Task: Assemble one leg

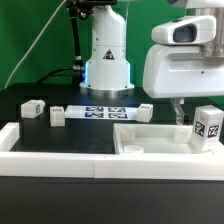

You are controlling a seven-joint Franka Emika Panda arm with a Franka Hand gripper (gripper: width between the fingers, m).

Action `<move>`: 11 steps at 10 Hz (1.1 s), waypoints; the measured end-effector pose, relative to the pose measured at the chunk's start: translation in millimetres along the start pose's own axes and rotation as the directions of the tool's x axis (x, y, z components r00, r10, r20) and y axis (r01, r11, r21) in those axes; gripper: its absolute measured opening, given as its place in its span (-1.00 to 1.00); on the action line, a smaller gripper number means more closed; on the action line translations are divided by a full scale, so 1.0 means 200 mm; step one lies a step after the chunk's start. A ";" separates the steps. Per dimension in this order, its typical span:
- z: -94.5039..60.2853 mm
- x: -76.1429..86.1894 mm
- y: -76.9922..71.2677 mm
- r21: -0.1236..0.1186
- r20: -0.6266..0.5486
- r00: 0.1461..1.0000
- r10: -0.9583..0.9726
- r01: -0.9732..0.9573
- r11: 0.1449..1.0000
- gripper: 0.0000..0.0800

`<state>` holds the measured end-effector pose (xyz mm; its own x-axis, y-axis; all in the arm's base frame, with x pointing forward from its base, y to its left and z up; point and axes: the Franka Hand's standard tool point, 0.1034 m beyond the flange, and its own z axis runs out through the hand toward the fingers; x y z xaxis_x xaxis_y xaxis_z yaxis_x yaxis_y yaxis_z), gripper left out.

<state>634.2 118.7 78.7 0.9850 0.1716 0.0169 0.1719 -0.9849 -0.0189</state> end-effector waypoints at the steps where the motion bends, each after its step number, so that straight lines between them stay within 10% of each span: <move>1: 0.00 0.00 0.00 -0.010 -0.003 0.999 -0.053 0.053 0.999 0.62; 6: 0.00 0.00 0.01 -0.009 -0.003 0.998 -0.067 0.067 0.998 -0.27; 11: 0.01 -0.01 0.00 0.020 -0.053 0.926 0.373 -0.373 0.928 -0.27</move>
Offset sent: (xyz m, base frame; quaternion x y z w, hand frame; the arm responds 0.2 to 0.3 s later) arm 0.0000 0.0000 0.0000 0.0000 0.0000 0.0000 1.0000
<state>632.6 118.3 76.8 0.9759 -0.2097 0.0613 -0.2072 -0.9773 -0.0439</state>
